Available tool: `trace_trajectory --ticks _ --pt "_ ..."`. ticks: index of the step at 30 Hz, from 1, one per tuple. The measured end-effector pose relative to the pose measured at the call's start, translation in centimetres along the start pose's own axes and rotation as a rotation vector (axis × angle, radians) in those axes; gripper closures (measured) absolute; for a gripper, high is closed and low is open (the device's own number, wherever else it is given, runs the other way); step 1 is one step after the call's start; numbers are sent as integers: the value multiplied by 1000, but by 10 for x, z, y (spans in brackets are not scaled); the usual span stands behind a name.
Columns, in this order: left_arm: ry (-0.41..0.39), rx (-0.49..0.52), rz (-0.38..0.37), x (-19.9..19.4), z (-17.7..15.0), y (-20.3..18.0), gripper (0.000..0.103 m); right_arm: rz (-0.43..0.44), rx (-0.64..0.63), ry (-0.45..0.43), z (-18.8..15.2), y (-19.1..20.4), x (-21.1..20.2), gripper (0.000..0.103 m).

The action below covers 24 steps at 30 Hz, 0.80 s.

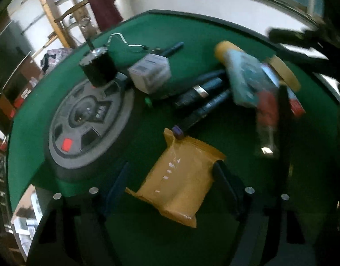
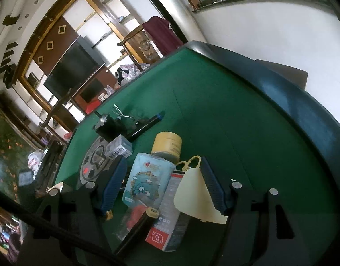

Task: Organize objects
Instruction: 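Grasp the yellow cracker packet with the left gripper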

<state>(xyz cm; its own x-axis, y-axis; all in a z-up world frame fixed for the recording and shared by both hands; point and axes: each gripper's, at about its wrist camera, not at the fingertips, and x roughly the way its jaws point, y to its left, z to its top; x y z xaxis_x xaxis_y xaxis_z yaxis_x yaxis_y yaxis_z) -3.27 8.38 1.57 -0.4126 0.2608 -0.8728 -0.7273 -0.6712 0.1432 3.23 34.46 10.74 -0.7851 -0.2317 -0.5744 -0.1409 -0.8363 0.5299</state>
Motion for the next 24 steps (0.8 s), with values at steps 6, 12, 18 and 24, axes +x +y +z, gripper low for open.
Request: trace_trajectory --ticks 6,12,18,24 --pt "-31 21 21 -3 -7 -11 23 -10 -12 1 -2 -1 0 31" --pt "-66 40 65 -14 -17 -27 25 -17 -14 2 0 -2 1 31" --pt "-83 -143 33 -28 -30 -22 62 -28 -29 1 -1 0 1 31" --pt "-183 -325 -17 -61 -50 -2 62 32 -35 83 11 16 2 31"
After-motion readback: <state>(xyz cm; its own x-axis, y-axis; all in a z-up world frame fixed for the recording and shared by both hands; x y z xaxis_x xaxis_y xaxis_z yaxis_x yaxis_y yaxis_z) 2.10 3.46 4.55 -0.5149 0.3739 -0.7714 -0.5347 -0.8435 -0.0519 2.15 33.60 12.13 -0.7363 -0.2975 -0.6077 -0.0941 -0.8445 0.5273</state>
